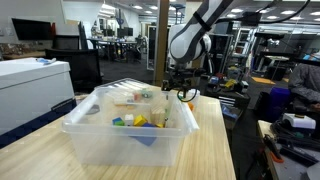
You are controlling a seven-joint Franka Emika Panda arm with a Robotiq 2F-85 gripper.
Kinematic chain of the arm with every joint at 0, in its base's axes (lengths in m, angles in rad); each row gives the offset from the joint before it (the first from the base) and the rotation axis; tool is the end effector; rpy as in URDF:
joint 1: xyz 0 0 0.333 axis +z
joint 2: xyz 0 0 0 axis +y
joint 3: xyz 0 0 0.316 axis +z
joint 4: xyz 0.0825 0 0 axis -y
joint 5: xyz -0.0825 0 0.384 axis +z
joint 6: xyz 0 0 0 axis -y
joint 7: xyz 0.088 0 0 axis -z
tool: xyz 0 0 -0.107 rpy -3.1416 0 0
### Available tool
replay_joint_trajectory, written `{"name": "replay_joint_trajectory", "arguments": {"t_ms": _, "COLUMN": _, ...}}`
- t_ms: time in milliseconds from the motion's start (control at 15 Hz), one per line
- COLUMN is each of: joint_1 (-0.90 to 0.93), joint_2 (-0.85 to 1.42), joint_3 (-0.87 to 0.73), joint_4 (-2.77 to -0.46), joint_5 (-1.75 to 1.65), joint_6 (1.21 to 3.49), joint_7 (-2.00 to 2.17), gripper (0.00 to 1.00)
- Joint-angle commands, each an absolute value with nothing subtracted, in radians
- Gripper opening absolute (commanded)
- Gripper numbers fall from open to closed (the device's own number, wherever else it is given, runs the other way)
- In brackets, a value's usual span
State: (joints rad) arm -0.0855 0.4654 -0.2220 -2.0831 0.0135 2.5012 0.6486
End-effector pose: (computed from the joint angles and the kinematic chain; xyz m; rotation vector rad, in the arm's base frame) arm 0.5556 -0.1762 0.2014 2.7109 -1.3872 -0.0301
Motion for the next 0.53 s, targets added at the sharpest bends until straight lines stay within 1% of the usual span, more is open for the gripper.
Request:
{"name": "replay_joint_trajectory", "arguments": {"t_ms": 0, "joint_1": -0.073, "joint_2": 0.504, "joint_3": -0.224, "joint_4": -2.063, "joint_5": 0.027, "joint_6": 2.491, "joint_7": 0.637, "gripper": 1.0}}
{"name": "replay_joint_trajectory", "arguments": {"t_ms": 467, "joint_1": -0.062, "joint_2": 0.546, "joint_3": -0.223, "joint_4": -2.052, "joint_5": 0.027, "joint_6": 2.494, "joint_7": 0.615, "gripper": 1.0}}
